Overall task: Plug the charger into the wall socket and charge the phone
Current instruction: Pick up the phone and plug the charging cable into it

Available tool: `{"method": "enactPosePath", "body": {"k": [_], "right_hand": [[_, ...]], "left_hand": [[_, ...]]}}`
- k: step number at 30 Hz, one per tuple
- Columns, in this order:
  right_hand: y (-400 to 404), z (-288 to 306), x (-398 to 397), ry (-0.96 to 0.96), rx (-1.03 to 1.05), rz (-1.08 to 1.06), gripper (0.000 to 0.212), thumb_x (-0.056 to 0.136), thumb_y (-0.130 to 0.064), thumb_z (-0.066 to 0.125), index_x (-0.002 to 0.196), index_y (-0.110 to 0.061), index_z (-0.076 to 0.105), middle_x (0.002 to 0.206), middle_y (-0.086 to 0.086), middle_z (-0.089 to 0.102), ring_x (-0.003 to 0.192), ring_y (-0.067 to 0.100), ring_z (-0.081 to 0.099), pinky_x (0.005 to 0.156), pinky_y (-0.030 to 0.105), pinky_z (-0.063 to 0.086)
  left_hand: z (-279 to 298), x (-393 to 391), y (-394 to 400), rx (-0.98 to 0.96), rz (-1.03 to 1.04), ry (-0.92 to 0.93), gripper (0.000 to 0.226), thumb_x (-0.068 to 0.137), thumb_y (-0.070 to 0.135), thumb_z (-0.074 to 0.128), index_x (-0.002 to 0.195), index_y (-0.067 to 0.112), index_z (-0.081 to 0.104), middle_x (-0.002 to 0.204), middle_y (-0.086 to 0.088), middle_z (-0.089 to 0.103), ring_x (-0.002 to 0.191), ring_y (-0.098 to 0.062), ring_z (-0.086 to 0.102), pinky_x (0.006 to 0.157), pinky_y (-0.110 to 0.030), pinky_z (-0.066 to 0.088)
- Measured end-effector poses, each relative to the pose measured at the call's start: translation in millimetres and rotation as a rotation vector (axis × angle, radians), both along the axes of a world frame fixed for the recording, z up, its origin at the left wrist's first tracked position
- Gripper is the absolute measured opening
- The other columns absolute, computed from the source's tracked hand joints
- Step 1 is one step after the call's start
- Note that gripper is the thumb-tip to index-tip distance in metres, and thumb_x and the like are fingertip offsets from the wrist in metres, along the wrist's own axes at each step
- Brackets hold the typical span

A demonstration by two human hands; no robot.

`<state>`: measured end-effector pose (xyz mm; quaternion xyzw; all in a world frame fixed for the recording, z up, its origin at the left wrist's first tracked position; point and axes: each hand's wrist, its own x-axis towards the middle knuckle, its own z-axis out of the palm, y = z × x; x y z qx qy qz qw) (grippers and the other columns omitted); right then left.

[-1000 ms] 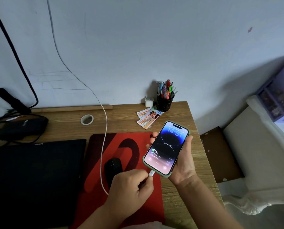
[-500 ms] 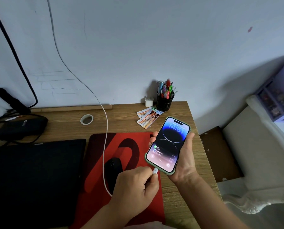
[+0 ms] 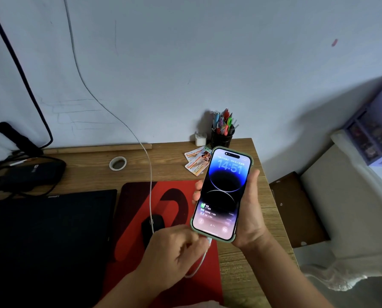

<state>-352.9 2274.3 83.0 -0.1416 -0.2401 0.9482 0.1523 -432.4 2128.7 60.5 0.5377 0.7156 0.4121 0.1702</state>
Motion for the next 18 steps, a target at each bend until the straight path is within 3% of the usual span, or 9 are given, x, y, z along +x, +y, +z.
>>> {"method": "enactPosePath", "body": {"k": [4, 8, 10, 12, 14, 15, 18], "right_hand": [[-5, 2, 4, 0.032, 0.051, 0.093, 0.097, 0.068, -0.086, 0.015, 0.100, -0.007, 0.060, 0.091, 0.013, 0.062, 0.079, 0.026, 0.060, 0.074, 0.037, 0.050], [-12, 3, 4, 0.076, 0.043, 0.203, 0.100, 0.068, -0.086, 0.013, 0.100, -0.003, 0.058, 0.092, 0.014, 0.061, 0.081, 0.026, 0.060, 0.077, 0.039, 0.049], [-15, 1, 4, 0.070, 0.070, 0.213, 0.099, 0.070, -0.084, 0.012, 0.101, -0.003, 0.058, 0.093, 0.016, 0.061, 0.081, 0.027, 0.060, 0.077, 0.040, 0.047], [-16, 0, 4, 0.078, 0.074, 0.222, 0.097, 0.072, -0.083, 0.011, 0.101, -0.003, 0.058, 0.093, 0.016, 0.061, 0.080, 0.028, 0.059, 0.077, 0.038, 0.048], [-18, 1, 5, 0.086, 0.057, 0.234, 0.098, 0.072, -0.083, 0.011, 0.101, -0.003, 0.059, 0.092, 0.016, 0.062, 0.081, 0.028, 0.059, 0.078, 0.037, 0.049], [-18, 0, 5, 0.081, 0.050, 0.235, 0.097, 0.072, -0.083, 0.012, 0.102, -0.003, 0.059, 0.092, 0.016, 0.063, 0.082, 0.028, 0.060, 0.078, 0.037, 0.049], [-19, 0, 5, 0.059, 0.025, 0.235, 0.097, 0.069, -0.085, 0.019, 0.106, -0.004, 0.057, 0.094, 0.016, 0.061, 0.083, 0.028, 0.059, 0.078, 0.038, 0.049]], "left_hand": [[1, -8, -3, 0.037, 0.153, -0.171, 0.051, 0.087, 0.055, 0.028, 0.057, 0.022, 0.052, 0.060, -0.004, 0.063, 0.048, -0.010, 0.058, 0.049, -0.021, 0.045], [0, -10, -3, 0.079, 0.183, -0.248, 0.060, 0.089, 0.062, 0.024, 0.067, 0.016, 0.054, 0.054, -0.013, 0.058, 0.051, -0.028, 0.058, 0.052, -0.045, 0.048], [1, -9, -2, 0.101, 0.188, -0.261, 0.052, 0.090, 0.059, 0.025, 0.074, 0.022, 0.058, 0.060, -0.012, 0.059, 0.056, -0.034, 0.056, 0.055, -0.048, 0.045], [6, -7, 1, 0.133, 0.212, -0.263, 0.043, 0.090, 0.059, 0.028, 0.075, 0.029, 0.055, 0.063, 0.000, 0.058, 0.056, -0.025, 0.055, 0.056, -0.037, 0.045], [11, -6, 4, 0.161, 0.237, -0.283, 0.033, 0.090, 0.050, 0.033, 0.075, 0.030, 0.054, 0.066, 0.015, 0.058, 0.059, -0.003, 0.054, 0.058, -0.015, 0.043], [13, -6, 6, 0.164, 0.251, -0.299, 0.030, 0.089, 0.046, 0.035, 0.077, 0.029, 0.056, 0.066, 0.018, 0.059, 0.060, -0.001, 0.054, 0.059, -0.009, 0.041], [23, -7, 11, 0.196, 0.264, -0.402, 0.033, 0.086, 0.043, 0.036, 0.087, 0.021, 0.061, 0.064, 0.013, 0.060, 0.057, -0.002, 0.054, 0.057, -0.008, 0.042]]}}
